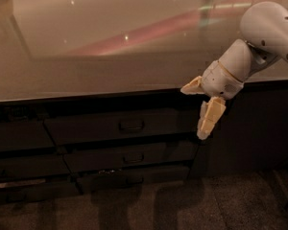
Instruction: Open top drawer
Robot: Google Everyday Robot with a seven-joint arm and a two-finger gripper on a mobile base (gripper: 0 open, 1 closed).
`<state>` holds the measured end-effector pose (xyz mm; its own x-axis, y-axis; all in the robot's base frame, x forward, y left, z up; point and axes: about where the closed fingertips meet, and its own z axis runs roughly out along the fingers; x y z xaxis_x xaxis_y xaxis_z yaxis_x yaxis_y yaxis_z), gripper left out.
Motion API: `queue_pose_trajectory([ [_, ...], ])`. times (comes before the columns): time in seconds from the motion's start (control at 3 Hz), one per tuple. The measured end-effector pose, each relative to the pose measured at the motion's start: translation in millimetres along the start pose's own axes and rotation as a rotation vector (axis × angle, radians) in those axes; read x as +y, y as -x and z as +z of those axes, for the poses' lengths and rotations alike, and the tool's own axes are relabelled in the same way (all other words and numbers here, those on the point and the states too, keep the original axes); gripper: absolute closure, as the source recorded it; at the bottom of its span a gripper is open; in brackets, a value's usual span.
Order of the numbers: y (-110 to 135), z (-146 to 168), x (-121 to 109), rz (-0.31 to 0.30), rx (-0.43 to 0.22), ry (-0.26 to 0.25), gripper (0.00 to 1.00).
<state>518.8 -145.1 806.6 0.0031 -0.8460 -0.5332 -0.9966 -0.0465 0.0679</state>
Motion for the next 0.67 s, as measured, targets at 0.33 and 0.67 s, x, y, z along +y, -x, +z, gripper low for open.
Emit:
queue_pose_trajectory([
  [0.33,-5.0,30.1,30.4,-0.044,0.014,0.005,0.00],
  [0.67,-5.6,32.2,31.4,-0.043,0.014,0.009,0.00],
])
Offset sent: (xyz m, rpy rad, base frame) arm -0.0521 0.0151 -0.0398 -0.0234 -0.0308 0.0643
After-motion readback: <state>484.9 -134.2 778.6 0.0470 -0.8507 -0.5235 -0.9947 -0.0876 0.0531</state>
